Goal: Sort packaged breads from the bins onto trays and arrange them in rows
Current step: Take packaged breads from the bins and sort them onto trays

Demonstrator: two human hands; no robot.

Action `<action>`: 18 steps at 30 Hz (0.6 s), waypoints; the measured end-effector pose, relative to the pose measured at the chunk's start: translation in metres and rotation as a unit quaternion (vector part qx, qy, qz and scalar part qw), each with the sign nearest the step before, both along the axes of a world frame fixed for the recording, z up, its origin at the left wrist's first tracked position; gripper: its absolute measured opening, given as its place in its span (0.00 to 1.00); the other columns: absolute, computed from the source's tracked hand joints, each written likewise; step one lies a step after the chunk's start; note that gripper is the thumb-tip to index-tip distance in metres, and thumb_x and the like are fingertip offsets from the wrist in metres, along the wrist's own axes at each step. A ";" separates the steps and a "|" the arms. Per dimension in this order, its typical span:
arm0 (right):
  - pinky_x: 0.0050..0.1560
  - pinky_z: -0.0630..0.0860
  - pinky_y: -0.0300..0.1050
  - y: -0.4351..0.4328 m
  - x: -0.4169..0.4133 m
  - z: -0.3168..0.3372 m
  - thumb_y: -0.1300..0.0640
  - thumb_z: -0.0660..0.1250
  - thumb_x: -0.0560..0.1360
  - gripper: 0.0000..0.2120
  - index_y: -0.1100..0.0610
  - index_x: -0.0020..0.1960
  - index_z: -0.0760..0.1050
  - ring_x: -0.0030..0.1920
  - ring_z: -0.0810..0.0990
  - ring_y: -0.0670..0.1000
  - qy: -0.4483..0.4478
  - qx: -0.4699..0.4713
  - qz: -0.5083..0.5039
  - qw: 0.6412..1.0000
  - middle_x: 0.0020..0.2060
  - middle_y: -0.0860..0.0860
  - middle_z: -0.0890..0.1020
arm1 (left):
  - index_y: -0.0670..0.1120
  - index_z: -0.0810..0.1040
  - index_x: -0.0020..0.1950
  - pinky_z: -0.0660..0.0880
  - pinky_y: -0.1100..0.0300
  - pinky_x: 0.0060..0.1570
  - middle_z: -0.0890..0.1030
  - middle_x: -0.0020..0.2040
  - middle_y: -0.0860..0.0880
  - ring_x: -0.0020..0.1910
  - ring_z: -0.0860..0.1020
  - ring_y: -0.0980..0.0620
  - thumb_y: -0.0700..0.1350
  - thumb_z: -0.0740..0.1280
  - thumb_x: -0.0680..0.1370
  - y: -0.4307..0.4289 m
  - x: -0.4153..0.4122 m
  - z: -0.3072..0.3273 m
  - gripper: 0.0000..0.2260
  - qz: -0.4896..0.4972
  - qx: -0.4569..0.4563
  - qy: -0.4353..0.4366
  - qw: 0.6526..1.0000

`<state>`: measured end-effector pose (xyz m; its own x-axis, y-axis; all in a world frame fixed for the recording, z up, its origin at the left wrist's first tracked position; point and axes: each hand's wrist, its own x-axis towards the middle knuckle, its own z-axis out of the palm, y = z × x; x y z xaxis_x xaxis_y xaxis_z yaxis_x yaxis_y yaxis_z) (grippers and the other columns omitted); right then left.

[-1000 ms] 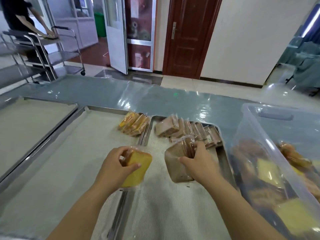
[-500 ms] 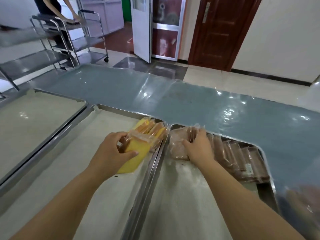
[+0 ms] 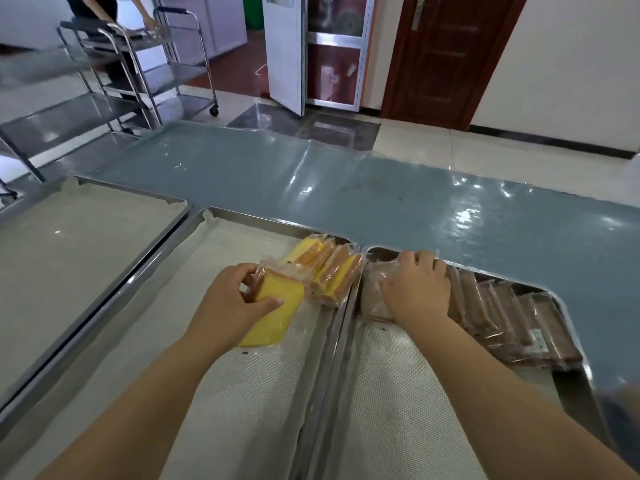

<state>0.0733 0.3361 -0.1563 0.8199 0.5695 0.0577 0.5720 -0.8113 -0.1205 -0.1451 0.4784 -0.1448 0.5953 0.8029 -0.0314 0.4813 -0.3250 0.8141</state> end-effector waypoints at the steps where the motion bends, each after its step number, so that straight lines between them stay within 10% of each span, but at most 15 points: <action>1: 0.64 0.69 0.54 0.002 -0.004 0.004 0.48 0.61 0.77 0.22 0.57 0.67 0.67 0.68 0.66 0.60 0.009 0.012 0.011 1.000 0.66 0.58 0.70 | 0.56 0.70 0.55 0.69 0.65 0.38 0.71 0.50 0.59 0.43 0.74 0.59 0.49 0.75 0.69 0.007 -0.003 0.000 0.19 0.003 0.002 -0.004 1.000; 8: 0.34 0.69 0.41 0.033 -0.035 0.025 0.48 0.61 0.77 0.07 0.52 0.49 0.71 0.40 0.75 0.48 0.066 0.036 0.060 0.995 0.42 0.48 0.78 | 0.55 0.72 0.56 0.70 0.59 0.44 0.73 0.53 0.53 0.48 0.76 0.53 0.50 0.76 0.67 0.071 -0.002 -0.001 0.21 0.017 0.021 0.001 1.000; 18: 0.45 0.79 0.45 0.054 -0.027 0.026 0.44 0.64 0.76 0.09 0.49 0.48 0.73 0.41 0.78 0.45 0.106 0.064 0.043 0.991 0.41 0.44 0.79 | 0.46 0.69 0.61 0.68 0.56 0.44 0.72 0.60 0.46 0.54 0.74 0.44 0.51 0.71 0.72 0.128 0.078 -0.020 0.22 0.028 0.192 0.131 0.972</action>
